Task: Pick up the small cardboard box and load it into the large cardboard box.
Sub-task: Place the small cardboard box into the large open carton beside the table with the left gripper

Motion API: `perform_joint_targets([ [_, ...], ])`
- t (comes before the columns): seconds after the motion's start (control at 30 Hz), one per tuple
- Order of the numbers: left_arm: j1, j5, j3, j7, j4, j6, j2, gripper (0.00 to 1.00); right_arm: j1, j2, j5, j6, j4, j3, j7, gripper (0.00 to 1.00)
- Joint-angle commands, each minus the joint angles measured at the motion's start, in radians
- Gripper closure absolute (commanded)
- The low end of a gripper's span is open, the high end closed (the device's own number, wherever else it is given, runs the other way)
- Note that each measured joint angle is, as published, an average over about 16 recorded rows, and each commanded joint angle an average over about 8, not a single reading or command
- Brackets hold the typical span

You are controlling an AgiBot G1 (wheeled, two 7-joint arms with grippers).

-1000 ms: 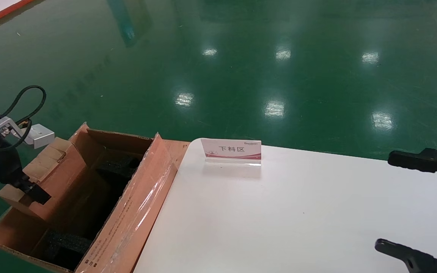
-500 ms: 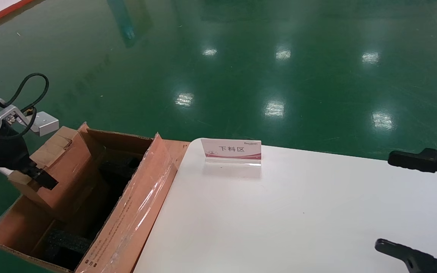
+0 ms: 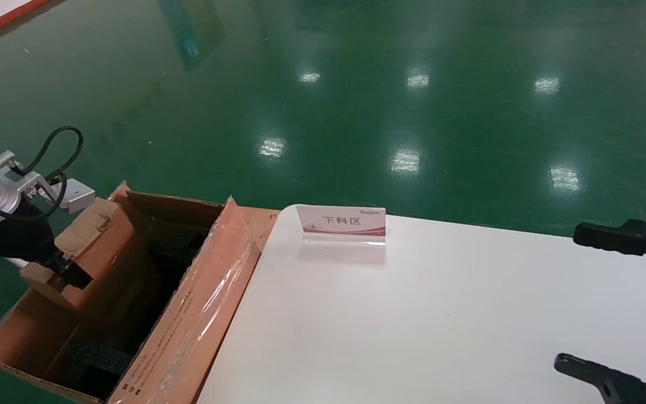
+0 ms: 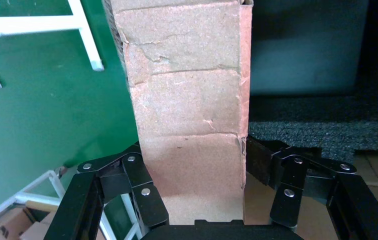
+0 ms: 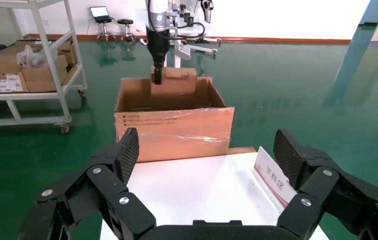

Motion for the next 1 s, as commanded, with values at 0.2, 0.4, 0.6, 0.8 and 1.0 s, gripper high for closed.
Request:
perform_joint_targets([
  [0.2, 0.054, -0.011, -0.001, 0.003, 0.039, -0.007, 0.006, 1.00, 0.000, 0.000, 0.000, 0.000, 0.000, 0.000, 0.000, 0.00],
  [0.4, 0.088, -0.022, -0.001, 0.005, 0.073, 0.009, 0.018, 0.75, 0.000, 0.000, 0.000, 0.000, 0.000, -0.001, 0.000, 0.00],
  [0.6, 0.111, -0.028, -0.002, 0.002, 0.096, 0.018, 0.029, 0.01, 0.000, 0.000, 0.001, 0.001, 0.000, -0.001, 0.000, 0.00],
  [0.8, 0.113, -0.029, -0.002, 0.002, 0.098, 0.019, 0.030, 0.00, 0.000, 0.001, 0.001, 0.001, 0.000, -0.001, 0.000, 0.00],
  [1.0, 0.109, -0.028, 0.000, 0.002, 0.095, 0.019, 0.028, 0.00, 0.000, 0.001, 0.001, 0.001, 0.000, -0.001, 0.000, 0.00],
])
